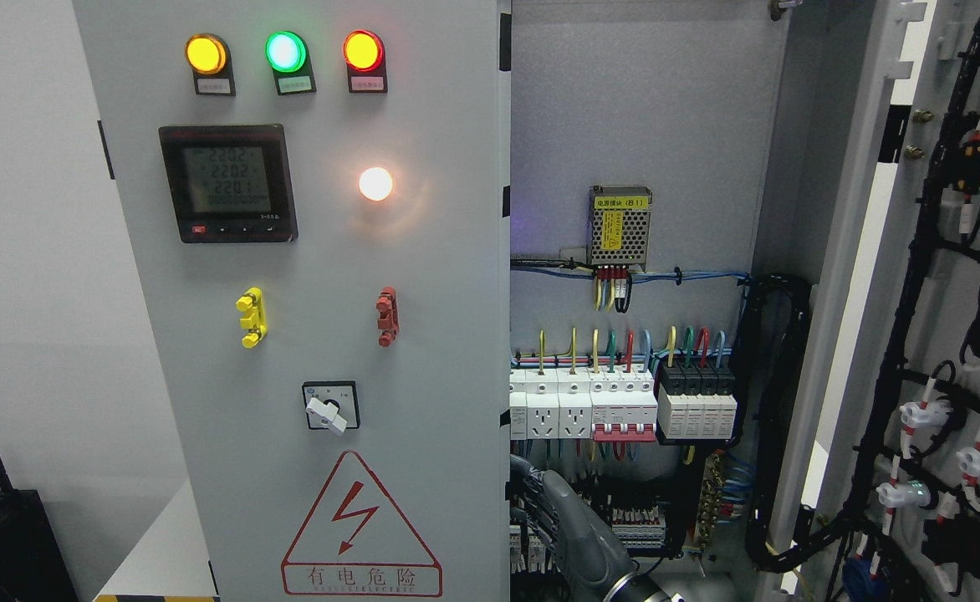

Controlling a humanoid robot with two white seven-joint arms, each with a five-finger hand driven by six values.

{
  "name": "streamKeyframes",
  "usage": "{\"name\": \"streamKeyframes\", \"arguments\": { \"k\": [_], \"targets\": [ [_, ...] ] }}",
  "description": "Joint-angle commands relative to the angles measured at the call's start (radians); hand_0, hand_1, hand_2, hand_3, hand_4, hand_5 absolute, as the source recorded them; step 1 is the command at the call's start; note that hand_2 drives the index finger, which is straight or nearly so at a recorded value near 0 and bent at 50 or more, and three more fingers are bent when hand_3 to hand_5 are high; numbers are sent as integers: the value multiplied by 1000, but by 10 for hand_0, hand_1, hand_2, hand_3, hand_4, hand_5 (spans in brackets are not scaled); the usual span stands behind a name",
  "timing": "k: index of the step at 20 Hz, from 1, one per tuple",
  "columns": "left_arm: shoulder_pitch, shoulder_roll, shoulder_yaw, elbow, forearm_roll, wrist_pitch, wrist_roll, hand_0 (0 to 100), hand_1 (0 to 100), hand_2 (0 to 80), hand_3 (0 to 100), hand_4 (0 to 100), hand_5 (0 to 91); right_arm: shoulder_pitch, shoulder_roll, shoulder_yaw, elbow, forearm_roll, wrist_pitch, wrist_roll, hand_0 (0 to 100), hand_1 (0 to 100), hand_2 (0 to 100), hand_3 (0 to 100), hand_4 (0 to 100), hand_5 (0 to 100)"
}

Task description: Open door with both hands

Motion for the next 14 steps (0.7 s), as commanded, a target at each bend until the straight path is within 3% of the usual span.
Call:
{"name": "streamKeyframes", "arguments": {
  "k": [1, 6, 10, 14],
  "targets": [
    [-1, 0, 0, -32, 0, -1, 0, 0, 0, 0, 0, 31, 0, -10, -18, -2, 28, -40, 0, -3, 107, 0, 0, 0, 0, 0],
    [-1, 0, 0, -32, 0, -1, 0, 0, 0, 0, 0, 31, 0, -7, -26, 0, 23, -47, -2, -1, 107, 0, 0, 0, 0, 0],
    [1, 0, 0, -32, 0, 1, 0, 0, 0, 0, 0, 31, 0, -6, -26, 1, 16, -47, -4, 47, 107, 0, 0, 0, 0, 0],
    [1, 0, 0, -32, 0, -1, 0, 0, 0, 0, 0, 31, 0, -6, -26, 3, 16, -47, -5, 48, 107, 0, 0, 0, 0, 0]
  ]
}}
